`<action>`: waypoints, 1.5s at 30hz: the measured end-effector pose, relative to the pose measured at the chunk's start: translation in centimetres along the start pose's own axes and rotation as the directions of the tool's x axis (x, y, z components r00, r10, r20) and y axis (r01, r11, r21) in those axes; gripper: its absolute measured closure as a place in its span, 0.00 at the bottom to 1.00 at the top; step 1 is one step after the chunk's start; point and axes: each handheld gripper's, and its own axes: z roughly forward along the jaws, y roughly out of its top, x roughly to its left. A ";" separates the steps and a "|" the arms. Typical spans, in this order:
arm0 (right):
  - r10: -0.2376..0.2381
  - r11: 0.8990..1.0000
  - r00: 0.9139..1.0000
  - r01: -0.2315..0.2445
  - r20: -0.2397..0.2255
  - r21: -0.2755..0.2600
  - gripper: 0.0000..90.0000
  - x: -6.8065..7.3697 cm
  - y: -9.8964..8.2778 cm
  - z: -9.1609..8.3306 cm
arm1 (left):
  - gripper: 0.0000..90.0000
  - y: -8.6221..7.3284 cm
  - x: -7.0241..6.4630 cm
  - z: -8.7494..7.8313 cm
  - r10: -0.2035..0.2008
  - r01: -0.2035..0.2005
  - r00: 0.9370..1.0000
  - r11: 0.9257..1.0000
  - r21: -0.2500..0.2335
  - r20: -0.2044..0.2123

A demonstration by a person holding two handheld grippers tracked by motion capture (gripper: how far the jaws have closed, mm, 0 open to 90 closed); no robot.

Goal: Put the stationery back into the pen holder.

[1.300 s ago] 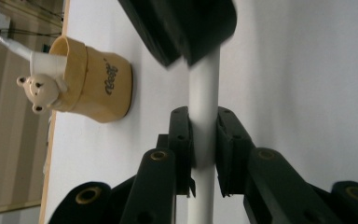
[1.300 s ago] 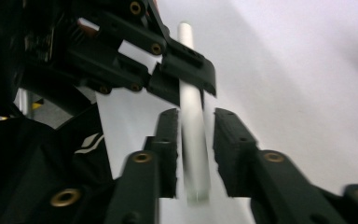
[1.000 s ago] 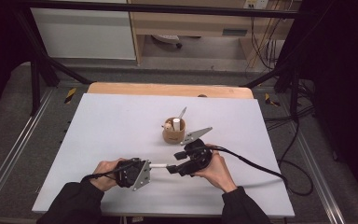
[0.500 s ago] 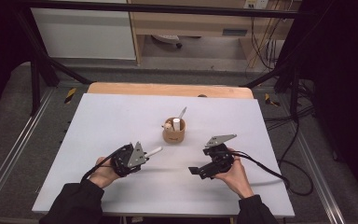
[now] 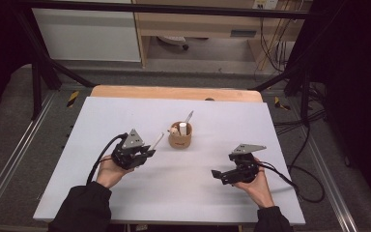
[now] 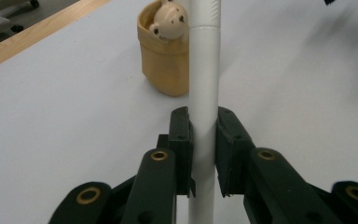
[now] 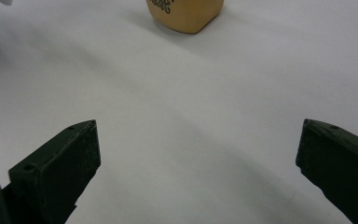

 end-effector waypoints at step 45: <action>0.003 1.000 1.000 -0.003 0.013 0.009 0.01 -2.0 -2.8 -1.6 | 0.86 9.5 4.2 3.9 -0.217 0.211 0.976 0.959 -0.190 -0.013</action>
